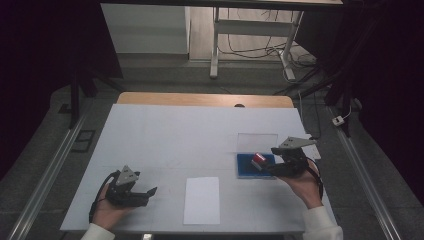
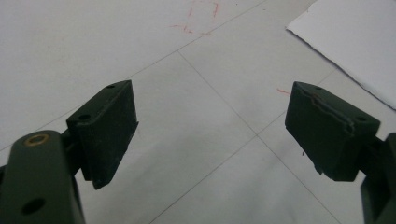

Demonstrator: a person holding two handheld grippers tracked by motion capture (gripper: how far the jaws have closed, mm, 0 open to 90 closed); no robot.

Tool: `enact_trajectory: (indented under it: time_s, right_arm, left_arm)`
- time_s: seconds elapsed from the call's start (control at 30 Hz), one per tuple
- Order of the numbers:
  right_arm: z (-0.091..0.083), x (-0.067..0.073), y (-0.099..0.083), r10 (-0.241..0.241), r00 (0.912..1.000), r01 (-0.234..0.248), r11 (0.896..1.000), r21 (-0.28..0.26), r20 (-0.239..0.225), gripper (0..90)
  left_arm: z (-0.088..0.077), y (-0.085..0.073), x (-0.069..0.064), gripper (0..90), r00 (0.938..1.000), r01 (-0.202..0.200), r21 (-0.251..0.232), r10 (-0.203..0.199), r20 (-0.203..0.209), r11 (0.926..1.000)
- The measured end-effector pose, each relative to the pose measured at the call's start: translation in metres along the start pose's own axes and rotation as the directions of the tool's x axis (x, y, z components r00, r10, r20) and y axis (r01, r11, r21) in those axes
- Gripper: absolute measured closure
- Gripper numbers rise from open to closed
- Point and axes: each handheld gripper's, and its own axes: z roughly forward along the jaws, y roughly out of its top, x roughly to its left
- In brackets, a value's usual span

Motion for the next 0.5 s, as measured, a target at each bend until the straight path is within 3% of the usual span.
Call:
enact_trajectory:
  time_s: [0.2, 0.5]
  right_arm:
    - [0.017, 0.000, 0.008, -0.010, 0.9998, 0.009, 0.998, 0.059, 0.016, 31.0]
    - [0.025, -0.005, 0.005, 0.002, 1.0000, -0.002, 0.997, 0.083, 0.005, 35.6]
  left_arm:
    - [0.000, 0.000, 0.000, 16.8, 1.0000, 0.000, -0.001, 0.000, 0.002, 1.0000]
    - [0.000, 0.000, 0.000, 17.0, 1.0000, -0.004, 0.000, 0.004, 0.000, 1.0000]
